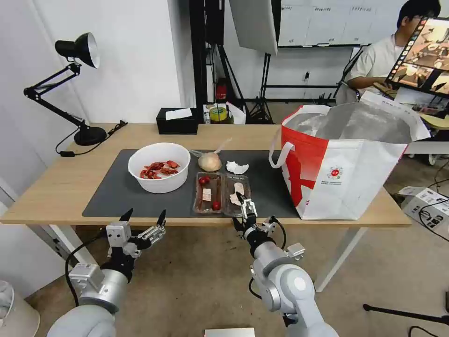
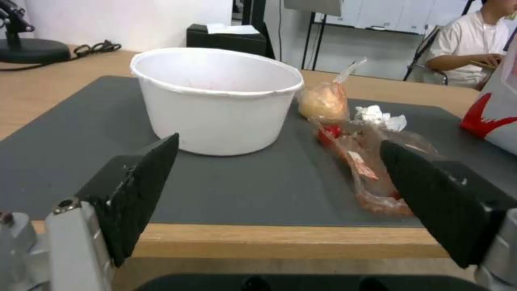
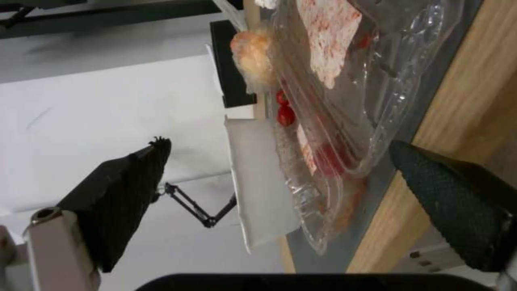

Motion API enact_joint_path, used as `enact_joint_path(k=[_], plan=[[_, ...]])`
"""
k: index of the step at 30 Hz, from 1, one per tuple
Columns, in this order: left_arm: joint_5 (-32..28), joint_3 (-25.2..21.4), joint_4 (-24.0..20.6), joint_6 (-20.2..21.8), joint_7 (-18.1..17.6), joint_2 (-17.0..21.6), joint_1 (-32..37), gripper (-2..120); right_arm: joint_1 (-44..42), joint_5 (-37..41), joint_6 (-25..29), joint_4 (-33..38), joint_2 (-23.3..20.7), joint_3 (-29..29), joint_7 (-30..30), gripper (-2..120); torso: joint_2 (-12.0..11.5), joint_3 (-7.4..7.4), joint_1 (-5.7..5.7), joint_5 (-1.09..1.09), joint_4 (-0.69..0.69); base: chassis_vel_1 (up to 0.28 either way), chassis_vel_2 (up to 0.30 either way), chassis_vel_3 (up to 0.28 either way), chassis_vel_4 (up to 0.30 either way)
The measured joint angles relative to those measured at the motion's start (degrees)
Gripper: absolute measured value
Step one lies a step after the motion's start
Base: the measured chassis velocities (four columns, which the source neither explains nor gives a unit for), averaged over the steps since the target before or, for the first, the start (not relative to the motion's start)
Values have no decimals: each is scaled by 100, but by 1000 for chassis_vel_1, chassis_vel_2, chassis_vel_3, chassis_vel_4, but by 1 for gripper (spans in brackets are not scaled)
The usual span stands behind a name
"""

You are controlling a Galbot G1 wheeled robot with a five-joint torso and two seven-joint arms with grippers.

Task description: Pick up the trash from the table and place it into the takeout bag.

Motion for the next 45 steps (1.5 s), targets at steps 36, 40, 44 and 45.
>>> enact_joint_path(k=[36, 40, 44, 45], plan=[[61, 15, -18, -43, 12, -48, 91, 100, 10, -135, 46, -118, -46, 64, -106, 100, 0, 0, 0, 0, 0, 0, 0, 0, 0], [65, 15, -17, -50, 14, -49, 98, 100, 20, -155, 46, -154, -47, 76, -147, 100, 0, 0, 0, 0, 0, 0, 0, 0, 0], [67, 14, -17, -65, 14, -51, 107, 100, 44, -217, 47, -197, -27, 81, -172, 100, 0, 0, 0, 0, 0, 0, 0, 0, 0], [67, 13, -17, -73, 14, -53, 112, 100, 55, -242, 47, -217, -21, 80, -184, 100, 0, 0, 0, 0, 0, 0, 0, 0, 0]])
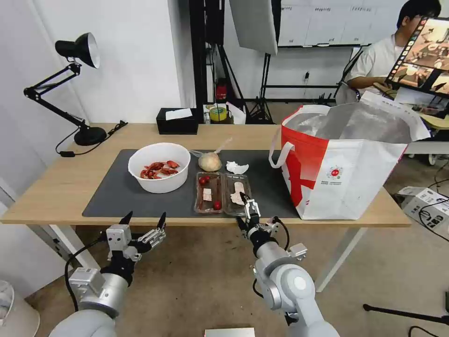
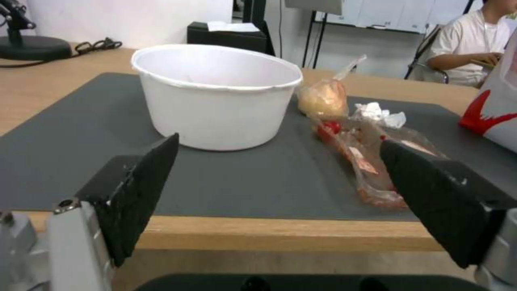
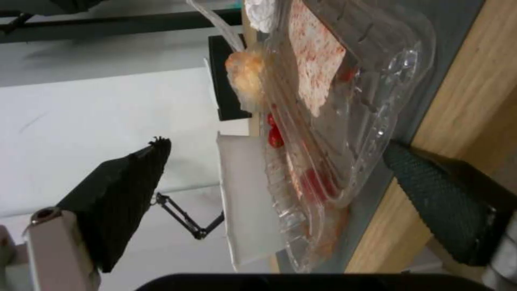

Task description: Pick up the trash from the table and place it into the takeout bag.

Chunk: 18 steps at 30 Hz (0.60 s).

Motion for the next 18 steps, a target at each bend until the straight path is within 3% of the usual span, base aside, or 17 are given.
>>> enact_joint_path(k=[18], plan=[[2, -27, 2, -99, 0, -11, 54, 100, 60, -659, 26, -109, 19, -80, -293, 100, 0, 0, 0, 0, 0, 0, 0, 0, 0]])
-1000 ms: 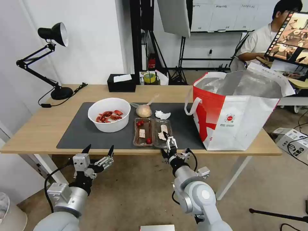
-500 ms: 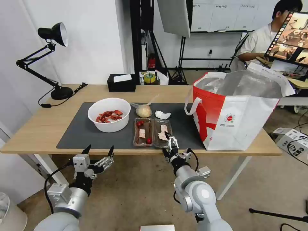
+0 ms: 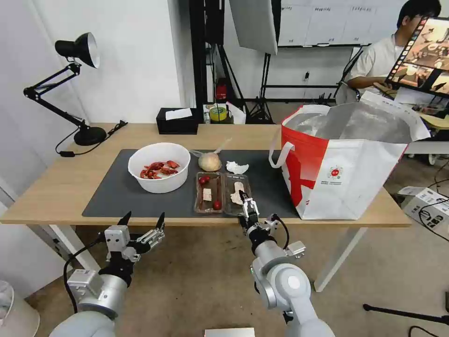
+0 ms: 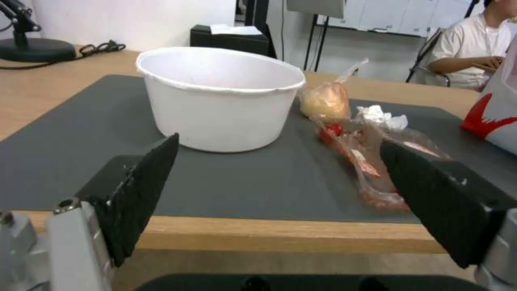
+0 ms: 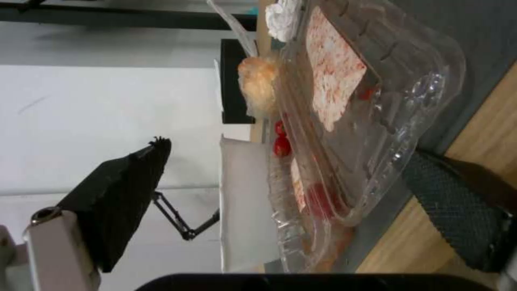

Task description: Pick up the trash from the table and place it into the takeout bag.

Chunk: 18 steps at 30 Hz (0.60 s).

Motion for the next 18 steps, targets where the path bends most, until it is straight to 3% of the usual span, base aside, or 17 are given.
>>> enact_joint_path(k=[18], plan=[[-2, -3, 3, -5, -3, 8, 1, 100, 215, 35, 13, -115, 12, 4, 10, 100, 0, 0, 0, 0, 0, 0, 0, 0, 0]])
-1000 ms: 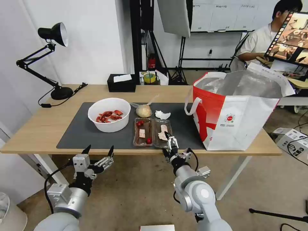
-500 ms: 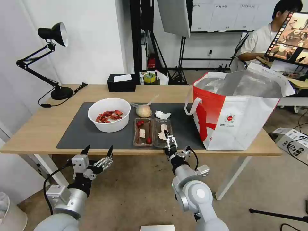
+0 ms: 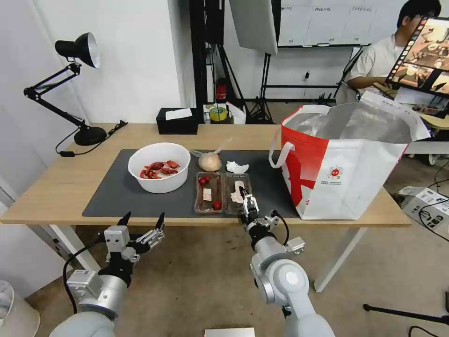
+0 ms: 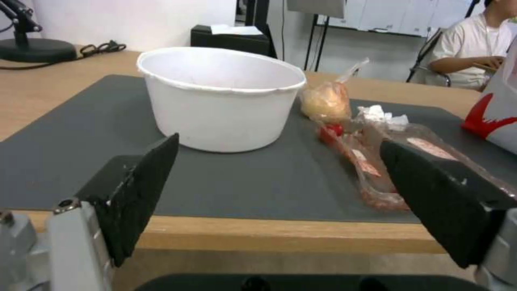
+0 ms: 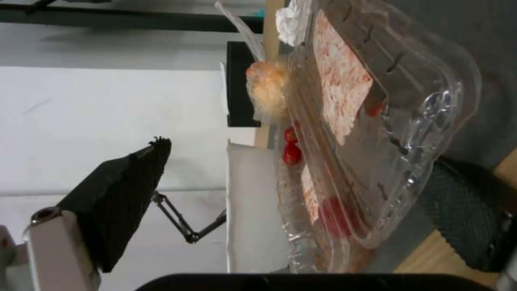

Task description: Pick up the trash from the table and place it into the takeout bag.

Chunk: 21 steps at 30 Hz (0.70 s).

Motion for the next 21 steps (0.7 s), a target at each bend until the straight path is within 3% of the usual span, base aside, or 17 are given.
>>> enact_joint_path(k=[21], plan=[[-9, -48, -35, -14, -9, 1, 51, 100, 399, -2, -127, 239, -90, -231, 108, 100, 0, 0, 0, 0, 0, 0, 0, 0, 0]])
